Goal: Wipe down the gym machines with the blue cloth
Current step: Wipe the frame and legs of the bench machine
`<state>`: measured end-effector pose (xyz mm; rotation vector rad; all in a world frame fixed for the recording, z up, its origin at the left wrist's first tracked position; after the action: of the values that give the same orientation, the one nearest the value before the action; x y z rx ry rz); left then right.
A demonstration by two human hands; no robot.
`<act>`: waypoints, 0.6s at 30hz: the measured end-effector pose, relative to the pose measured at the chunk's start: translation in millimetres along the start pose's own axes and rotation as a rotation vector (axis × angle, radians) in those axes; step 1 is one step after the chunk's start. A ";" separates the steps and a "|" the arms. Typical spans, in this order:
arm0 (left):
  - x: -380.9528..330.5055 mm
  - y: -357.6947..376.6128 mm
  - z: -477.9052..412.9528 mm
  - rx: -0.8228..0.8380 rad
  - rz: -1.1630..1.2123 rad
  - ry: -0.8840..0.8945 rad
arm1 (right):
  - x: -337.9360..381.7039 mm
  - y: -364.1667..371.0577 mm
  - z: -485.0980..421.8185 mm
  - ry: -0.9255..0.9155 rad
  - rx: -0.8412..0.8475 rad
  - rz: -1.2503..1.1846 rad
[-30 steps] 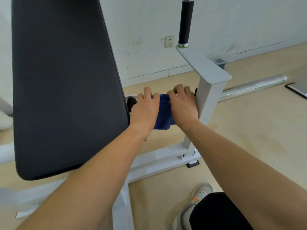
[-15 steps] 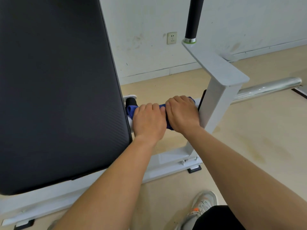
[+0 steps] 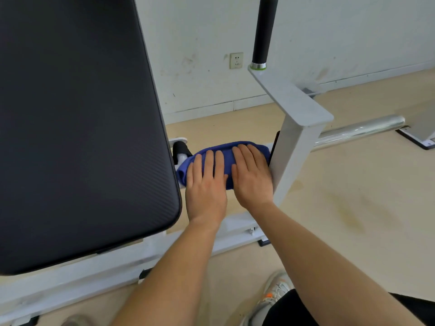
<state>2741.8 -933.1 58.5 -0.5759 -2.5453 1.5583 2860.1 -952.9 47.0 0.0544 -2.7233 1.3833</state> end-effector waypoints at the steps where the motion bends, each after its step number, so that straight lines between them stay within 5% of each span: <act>1: 1.2 1.4 2.3 -0.013 0.002 -0.002 | 2.0 0.1 3.6 -0.013 -0.020 0.014; 6: 0.0 -9.9 -21.4 -0.045 -0.007 -0.008 | 3.9 -6.8 -33.2 -0.081 0.028 0.078; 9: -7.4 -7.7 -44.8 0.138 -0.154 0.014 | -0.1 -3.0 -62.2 -0.089 0.316 0.102; 12: -7.8 -3.1 -58.5 0.290 -0.216 -0.011 | -7.8 -1.2 -68.2 -0.058 0.396 0.089; 15: -10.6 -6.2 -59.0 0.302 -0.204 0.047 | -2.4 -1.7 -63.7 -0.100 0.391 0.130; 18: -9.0 -9.9 -40.0 0.170 -0.167 0.079 | -3.5 -1.1 -42.2 -0.131 0.171 0.096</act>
<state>2758.6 -906.9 86.9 -0.3860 -2.3084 1.6371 2866.2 -919.6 72.4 0.0260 -2.7354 1.6950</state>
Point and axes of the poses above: each hand's wrist, its own z-axis away from the middle knuckle, its own y-axis out of the palm, x = y × z, the point moved 6 cm from there along -z, towards the middle knuckle, and after that the axes turned 9 degrees about -y, right-handed, at the moved point
